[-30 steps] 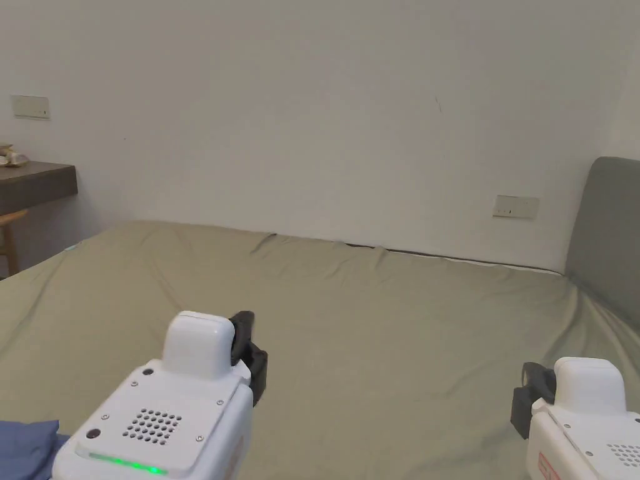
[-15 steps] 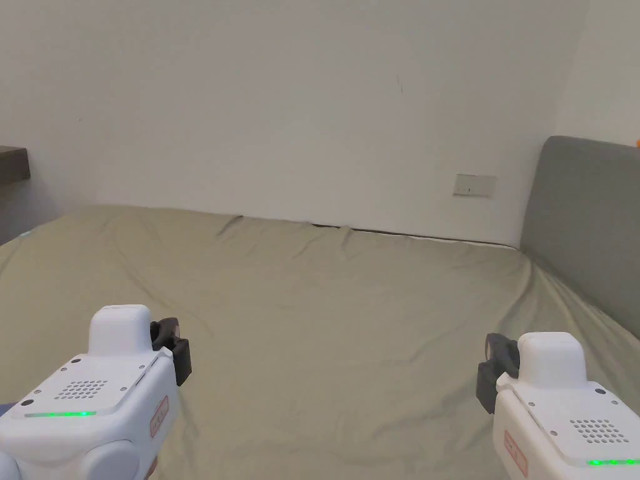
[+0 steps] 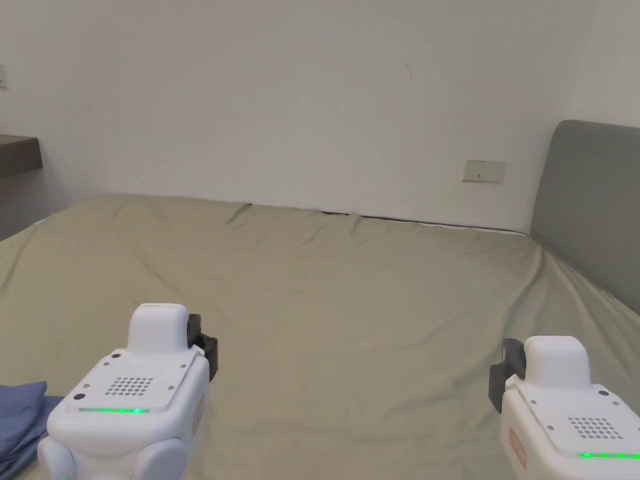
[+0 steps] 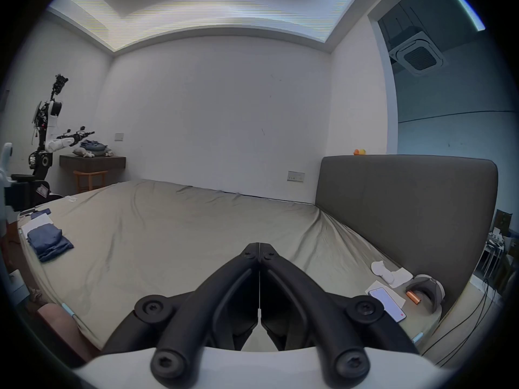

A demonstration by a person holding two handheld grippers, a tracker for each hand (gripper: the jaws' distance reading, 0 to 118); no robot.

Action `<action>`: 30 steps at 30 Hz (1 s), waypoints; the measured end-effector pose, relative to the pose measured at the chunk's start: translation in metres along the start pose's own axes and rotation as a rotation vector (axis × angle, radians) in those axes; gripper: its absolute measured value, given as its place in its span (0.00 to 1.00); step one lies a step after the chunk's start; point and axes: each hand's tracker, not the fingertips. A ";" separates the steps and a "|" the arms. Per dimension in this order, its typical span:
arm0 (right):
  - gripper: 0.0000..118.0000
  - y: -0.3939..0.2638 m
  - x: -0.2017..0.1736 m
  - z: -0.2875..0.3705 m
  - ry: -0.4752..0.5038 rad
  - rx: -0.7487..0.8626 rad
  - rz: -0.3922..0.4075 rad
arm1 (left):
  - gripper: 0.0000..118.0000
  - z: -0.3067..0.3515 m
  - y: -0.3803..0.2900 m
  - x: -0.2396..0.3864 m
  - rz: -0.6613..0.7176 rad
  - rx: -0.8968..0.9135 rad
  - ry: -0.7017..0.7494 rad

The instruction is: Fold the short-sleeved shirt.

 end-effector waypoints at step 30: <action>1.00 0.008 -0.017 0.002 0.035 -0.129 -0.061 | 1.00 0.012 -0.002 0.019 0.009 0.070 -0.133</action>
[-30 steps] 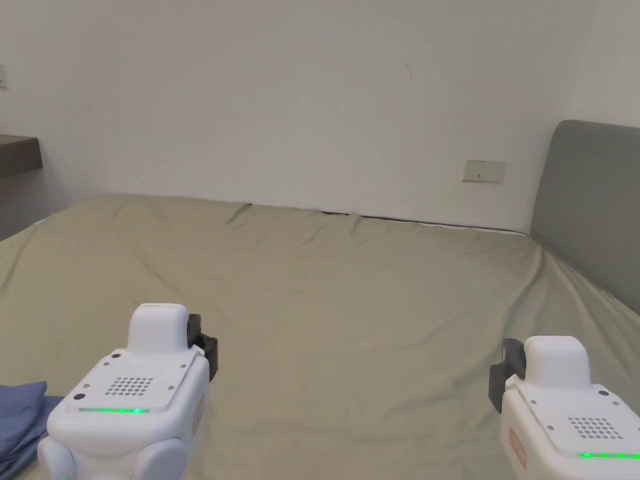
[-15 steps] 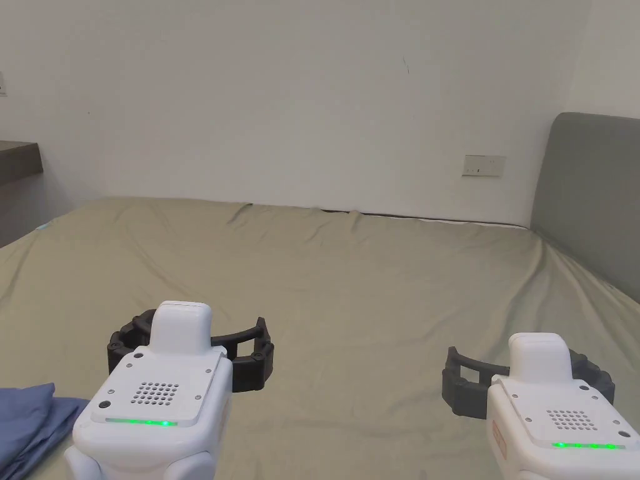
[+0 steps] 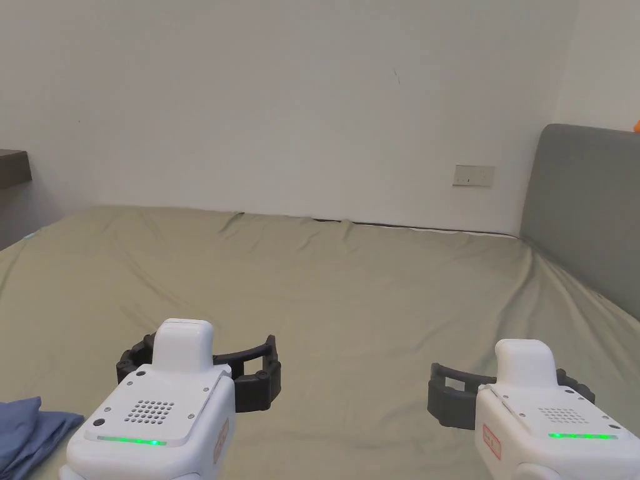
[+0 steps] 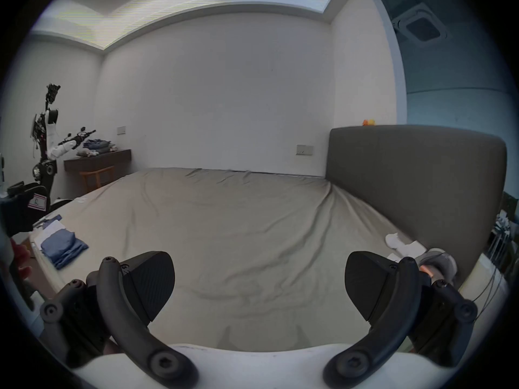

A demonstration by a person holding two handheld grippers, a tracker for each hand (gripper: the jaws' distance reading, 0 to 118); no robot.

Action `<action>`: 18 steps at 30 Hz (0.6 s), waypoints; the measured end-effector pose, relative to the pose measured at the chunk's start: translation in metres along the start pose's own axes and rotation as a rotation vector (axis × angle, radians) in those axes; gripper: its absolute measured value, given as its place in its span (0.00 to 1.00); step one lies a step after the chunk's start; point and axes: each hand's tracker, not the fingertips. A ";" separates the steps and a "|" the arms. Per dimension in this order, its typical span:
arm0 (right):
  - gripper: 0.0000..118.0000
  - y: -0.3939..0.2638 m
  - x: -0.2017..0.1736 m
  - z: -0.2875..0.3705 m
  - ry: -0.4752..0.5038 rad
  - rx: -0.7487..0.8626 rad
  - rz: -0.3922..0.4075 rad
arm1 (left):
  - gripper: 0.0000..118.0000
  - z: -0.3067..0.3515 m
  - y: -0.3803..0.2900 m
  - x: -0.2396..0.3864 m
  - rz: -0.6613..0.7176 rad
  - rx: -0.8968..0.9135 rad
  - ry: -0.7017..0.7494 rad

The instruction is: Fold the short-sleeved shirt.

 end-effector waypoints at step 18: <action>1.00 0.010 -0.005 0.013 0.081 -0.070 -0.010 | 1.00 0.003 0.006 -0.007 0.038 0.024 -0.023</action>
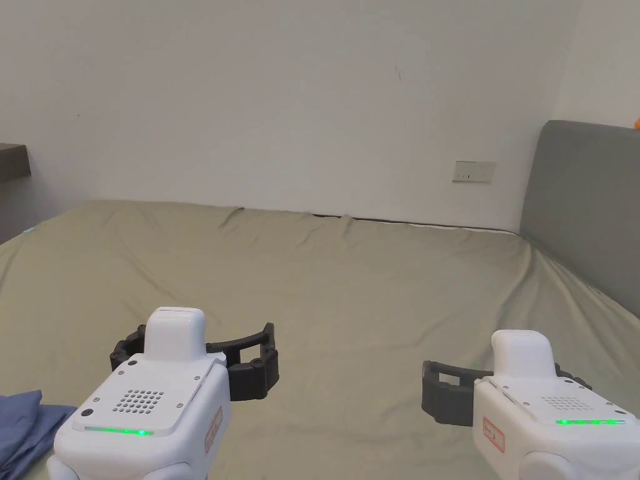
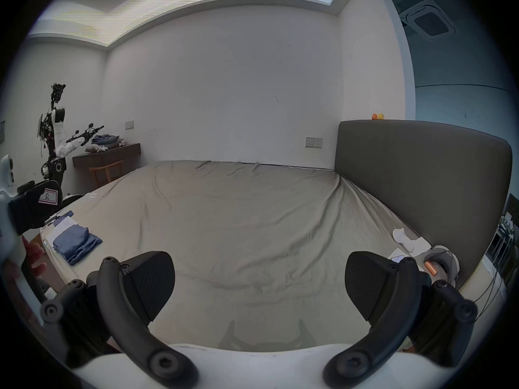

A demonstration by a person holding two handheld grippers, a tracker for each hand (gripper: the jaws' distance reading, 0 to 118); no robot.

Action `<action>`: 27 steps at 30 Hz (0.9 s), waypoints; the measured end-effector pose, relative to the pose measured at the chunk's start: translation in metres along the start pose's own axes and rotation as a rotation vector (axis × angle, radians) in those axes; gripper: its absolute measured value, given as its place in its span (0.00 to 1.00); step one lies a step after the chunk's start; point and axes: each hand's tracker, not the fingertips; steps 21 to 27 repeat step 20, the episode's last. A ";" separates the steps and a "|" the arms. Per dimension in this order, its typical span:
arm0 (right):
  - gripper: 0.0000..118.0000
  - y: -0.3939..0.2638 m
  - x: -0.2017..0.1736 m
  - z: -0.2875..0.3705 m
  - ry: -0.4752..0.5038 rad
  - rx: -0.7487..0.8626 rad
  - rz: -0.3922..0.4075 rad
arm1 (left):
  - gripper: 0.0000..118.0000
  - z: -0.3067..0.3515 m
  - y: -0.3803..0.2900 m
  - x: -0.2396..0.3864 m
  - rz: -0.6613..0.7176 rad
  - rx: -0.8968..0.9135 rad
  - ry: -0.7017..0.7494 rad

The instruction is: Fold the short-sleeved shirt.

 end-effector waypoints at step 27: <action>1.00 0.002 0.002 0.004 -0.072 0.025 -0.061 | 1.00 0.000 0.001 -0.005 -0.009 0.012 0.023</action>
